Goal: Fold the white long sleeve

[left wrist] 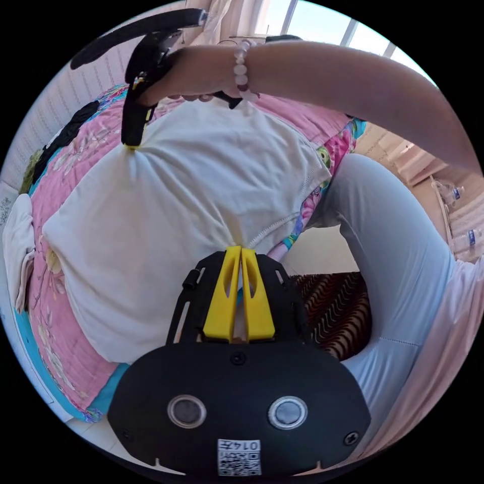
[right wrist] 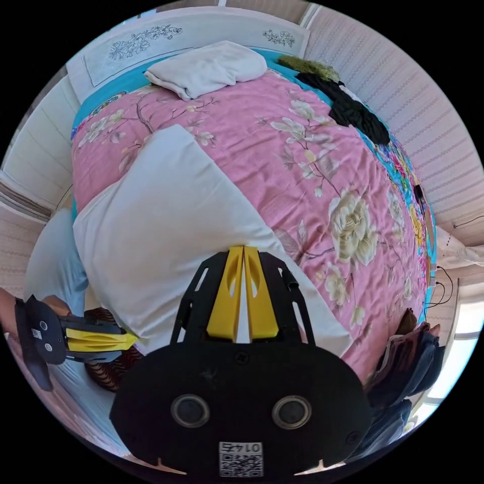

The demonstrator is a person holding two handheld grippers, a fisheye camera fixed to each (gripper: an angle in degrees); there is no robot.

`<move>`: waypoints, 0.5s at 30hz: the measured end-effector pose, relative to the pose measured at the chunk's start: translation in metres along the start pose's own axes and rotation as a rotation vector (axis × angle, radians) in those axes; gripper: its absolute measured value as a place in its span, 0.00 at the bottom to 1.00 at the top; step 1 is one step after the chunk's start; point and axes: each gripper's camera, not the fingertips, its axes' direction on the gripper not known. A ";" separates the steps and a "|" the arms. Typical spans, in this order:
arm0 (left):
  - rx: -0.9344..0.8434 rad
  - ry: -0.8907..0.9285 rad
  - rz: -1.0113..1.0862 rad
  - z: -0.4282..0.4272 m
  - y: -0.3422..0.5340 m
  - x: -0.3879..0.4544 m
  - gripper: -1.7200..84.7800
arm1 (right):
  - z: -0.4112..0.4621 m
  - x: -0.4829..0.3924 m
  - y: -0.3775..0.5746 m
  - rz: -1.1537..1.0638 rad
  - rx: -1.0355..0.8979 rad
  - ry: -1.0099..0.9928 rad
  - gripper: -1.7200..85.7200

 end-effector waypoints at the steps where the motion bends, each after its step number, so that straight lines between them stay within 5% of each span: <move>1: 0.019 0.013 -0.003 0.005 -0.002 -0.001 0.01 | 0.004 0.000 -0.001 -0.003 -0.008 0.003 0.01; 9: 0.102 0.025 -0.031 -0.031 -0.019 -0.010 0.01 | 0.015 0.009 0.034 0.109 0.059 -0.013 0.02; 15: 0.190 -0.045 -0.043 -0.074 -0.054 -0.044 0.08 | -0.013 0.021 0.118 0.266 0.127 -0.008 0.12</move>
